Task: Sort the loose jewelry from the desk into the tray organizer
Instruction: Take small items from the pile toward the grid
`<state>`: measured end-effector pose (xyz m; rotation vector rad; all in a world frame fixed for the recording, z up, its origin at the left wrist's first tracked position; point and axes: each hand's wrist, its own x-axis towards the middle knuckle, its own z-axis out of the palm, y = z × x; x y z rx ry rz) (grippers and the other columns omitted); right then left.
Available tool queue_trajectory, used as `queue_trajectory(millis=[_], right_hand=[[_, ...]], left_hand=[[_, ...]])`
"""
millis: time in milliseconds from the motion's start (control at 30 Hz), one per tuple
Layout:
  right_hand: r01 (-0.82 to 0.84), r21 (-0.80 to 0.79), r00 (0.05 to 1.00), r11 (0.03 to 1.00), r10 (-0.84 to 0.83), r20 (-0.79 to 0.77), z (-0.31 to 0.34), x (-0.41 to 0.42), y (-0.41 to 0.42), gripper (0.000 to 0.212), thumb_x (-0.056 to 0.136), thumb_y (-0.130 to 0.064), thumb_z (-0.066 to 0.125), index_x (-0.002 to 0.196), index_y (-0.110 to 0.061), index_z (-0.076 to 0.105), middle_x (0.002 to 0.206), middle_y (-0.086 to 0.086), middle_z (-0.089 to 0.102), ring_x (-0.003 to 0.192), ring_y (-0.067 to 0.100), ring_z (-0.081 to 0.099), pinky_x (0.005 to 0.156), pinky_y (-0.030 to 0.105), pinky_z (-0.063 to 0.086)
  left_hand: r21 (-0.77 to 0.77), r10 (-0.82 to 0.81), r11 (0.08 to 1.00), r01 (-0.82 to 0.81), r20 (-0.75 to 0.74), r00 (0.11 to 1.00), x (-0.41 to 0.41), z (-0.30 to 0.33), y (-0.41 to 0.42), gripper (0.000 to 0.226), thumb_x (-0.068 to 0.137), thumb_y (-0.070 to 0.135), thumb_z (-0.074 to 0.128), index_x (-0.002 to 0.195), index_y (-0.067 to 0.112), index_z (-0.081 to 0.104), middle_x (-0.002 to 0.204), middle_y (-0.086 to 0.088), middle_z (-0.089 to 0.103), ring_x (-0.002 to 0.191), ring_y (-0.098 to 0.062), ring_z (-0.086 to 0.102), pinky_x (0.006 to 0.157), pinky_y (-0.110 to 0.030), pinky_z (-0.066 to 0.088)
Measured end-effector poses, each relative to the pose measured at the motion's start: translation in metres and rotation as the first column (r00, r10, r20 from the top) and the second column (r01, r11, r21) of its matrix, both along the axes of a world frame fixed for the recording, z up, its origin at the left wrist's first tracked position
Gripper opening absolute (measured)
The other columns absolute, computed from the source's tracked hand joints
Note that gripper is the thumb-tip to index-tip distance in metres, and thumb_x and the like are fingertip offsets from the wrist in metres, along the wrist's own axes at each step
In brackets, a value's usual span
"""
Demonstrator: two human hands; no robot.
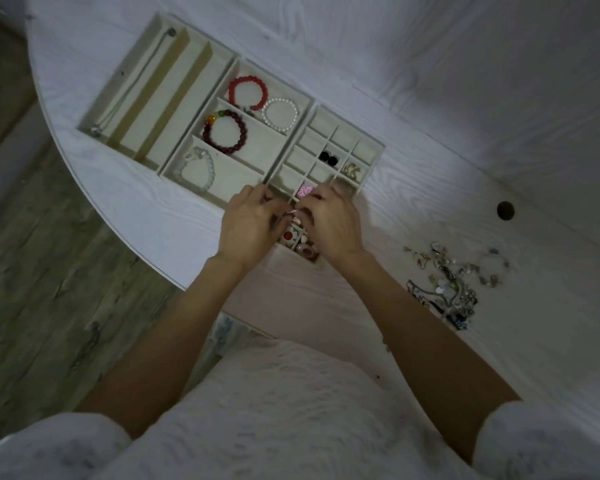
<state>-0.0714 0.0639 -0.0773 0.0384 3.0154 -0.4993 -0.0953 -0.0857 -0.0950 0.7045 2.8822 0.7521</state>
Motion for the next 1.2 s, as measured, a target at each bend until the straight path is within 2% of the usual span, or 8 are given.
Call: queue_trajectory(millis=[267,400,567,667,800,967,1067,1200], right_hand=[[0.041,-0.067,0.998,0.997,-0.044,-0.051,-0.002,0.002,-0.002,0.006,0.076,-0.004,0.067,0.079,-0.008,0.068,0.079,0.007,0.066,0.076,0.027,0.060,0.060,0.025,0.035],[0.076,-0.094,0.993,0.993,-0.084,-0.081,-0.002,0.005,0.001,0.004,0.077,-0.008,0.068,0.078,-0.010,0.065,0.079,0.005,0.063,0.075,0.025,0.058,0.057,0.026,0.040],[0.076,-0.032,0.997,0.997,-0.076,0.011,-0.003,0.011,-0.001,0.011,0.080,-0.019,0.070,0.085,-0.012,0.075,0.086,0.009,0.058,0.087,0.027,0.053,0.071,0.034,0.045],[0.069,-0.008,0.996,0.998,-0.069,0.056,-0.001,0.010,-0.004,0.017,0.085,-0.024,0.065,0.091,-0.013,0.076,0.090,0.011,0.059,0.091,0.029,0.052,0.078,0.037,0.044],[0.085,-0.024,0.988,0.996,-0.082,0.129,0.004,0.003,-0.002,0.019,0.086,-0.028,0.064,0.095,-0.016,0.075,0.098,0.010,0.059,0.100,0.026,0.050,0.084,0.036,0.042],[0.110,-0.047,0.974,0.993,-0.098,0.203,0.004,-0.002,-0.005,0.016,0.085,-0.026,0.066,0.096,-0.018,0.075,0.103,0.009,0.059,0.102,0.024,0.051,0.078,0.029,0.036],[0.123,-0.054,0.974,0.991,-0.110,0.198,0.004,-0.001,-0.007,0.016,0.088,-0.023,0.061,0.097,-0.022,0.075,0.101,0.007,0.058,0.098,0.023,0.052,0.074,0.026,0.034],[0.042,0.014,0.976,0.999,-0.044,0.212,0.010,-0.004,-0.003,0.020,0.091,-0.024,0.056,0.101,-0.023,0.073,0.103,0.006,0.061,0.106,0.024,0.048,0.086,0.027,0.033]], left_hand=[[-0.059,-0.026,0.998,0.025,-0.025,0.999,-0.007,0.000,0.012,0.015,0.072,0.022,0.080,0.082,0.013,0.074,0.082,-0.009,0.061,0.077,-0.030,0.058,0.065,-0.037,0.045],[-0.053,-0.005,0.999,0.001,-0.074,0.997,-0.006,0.000,0.010,0.011,0.070,0.020,0.080,0.073,0.012,0.073,0.076,-0.006,0.062,0.070,-0.027,0.058,0.060,-0.032,0.041],[-0.057,0.011,0.998,-0.012,-0.022,1.000,-0.003,0.000,0.013,0.013,0.067,0.022,0.082,0.069,0.014,0.073,0.073,-0.004,0.062,0.064,-0.026,0.058,0.056,-0.031,0.043],[0.019,-0.001,1.000,0.000,0.079,0.997,-0.012,0.001,0.012,0.011,0.067,0.019,0.083,0.073,0.014,0.075,0.073,-0.006,0.065,0.069,-0.028,0.061,0.062,-0.034,0.049],[0.019,-0.080,0.997,0.078,0.153,0.985,-0.024,0.000,0.005,0.014,0.077,0.025,0.078,0.084,0.013,0.077,0.081,-0.009,0.067,0.082,-0.030,0.059,0.073,-0.032,0.042],[0.055,-0.042,0.998,0.033,0.162,0.986,-0.023,0.000,0.004,0.014,0.070,0.022,0.082,0.081,0.015,0.076,0.083,-0.008,0.066,0.080,-0.028,0.060,0.071,-0.036,0.048],[0.046,-0.076,0.996,0.070,0.127,0.989,-0.023,0.000,0.005,0.026,0.066,0.019,0.084,0.089,0.016,0.073,0.090,-0.010,0.064,0.082,-0.030,0.060,0.071,-0.037,0.047],[0.011,-0.193,0.981,0.192,0.031,0.981,-0.028,-0.001,0.004,0.023,0.069,0.020,0.082,0.091,0.017,0.074,0.094,-0.011,0.063,0.082,-0.032,0.059,0.069,-0.036,0.047]])
